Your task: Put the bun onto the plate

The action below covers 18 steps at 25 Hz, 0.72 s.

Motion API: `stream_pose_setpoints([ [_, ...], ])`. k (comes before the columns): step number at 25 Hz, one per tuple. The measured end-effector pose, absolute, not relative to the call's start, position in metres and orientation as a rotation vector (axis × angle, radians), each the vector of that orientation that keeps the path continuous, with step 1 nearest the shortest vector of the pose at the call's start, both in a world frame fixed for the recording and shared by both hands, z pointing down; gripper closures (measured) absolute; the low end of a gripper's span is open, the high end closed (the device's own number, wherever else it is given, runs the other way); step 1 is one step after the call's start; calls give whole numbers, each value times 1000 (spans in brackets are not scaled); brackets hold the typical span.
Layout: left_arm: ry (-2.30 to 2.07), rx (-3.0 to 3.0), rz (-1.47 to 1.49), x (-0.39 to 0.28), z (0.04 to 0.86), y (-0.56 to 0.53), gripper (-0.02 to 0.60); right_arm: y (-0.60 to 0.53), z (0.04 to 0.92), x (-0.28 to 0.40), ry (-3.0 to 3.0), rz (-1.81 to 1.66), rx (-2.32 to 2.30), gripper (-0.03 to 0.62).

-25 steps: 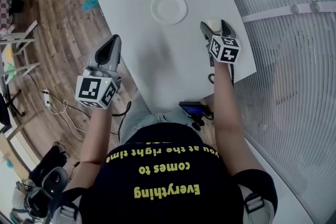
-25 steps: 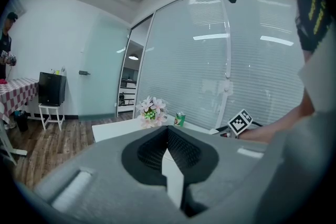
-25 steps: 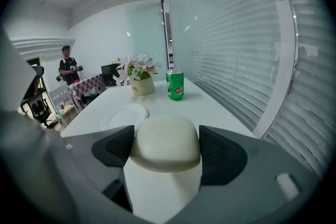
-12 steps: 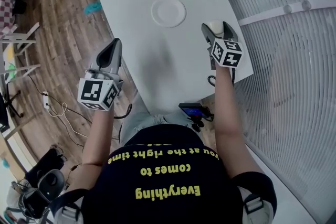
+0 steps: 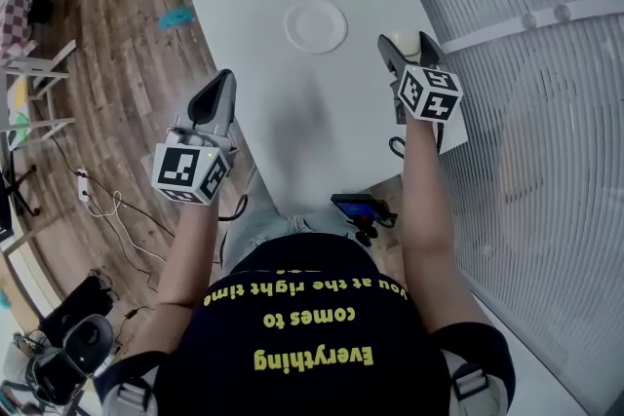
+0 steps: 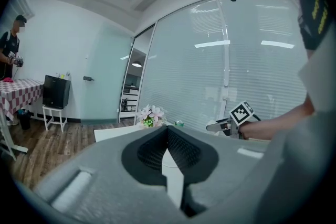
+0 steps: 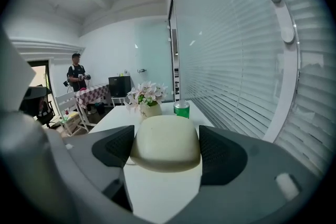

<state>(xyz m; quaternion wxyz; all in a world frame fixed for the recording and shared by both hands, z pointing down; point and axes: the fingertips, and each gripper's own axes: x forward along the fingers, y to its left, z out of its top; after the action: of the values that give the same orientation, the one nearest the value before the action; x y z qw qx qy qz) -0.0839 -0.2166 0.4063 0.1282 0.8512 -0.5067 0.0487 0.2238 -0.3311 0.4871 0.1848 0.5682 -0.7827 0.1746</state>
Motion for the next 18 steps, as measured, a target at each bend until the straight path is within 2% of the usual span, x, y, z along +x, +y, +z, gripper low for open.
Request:
stream_pose_setpoints([
  [18, -1567, 2401, 134, -134, 404, -209, 583, -369, 457, 151, -2297, 430, 1486, 200],
])
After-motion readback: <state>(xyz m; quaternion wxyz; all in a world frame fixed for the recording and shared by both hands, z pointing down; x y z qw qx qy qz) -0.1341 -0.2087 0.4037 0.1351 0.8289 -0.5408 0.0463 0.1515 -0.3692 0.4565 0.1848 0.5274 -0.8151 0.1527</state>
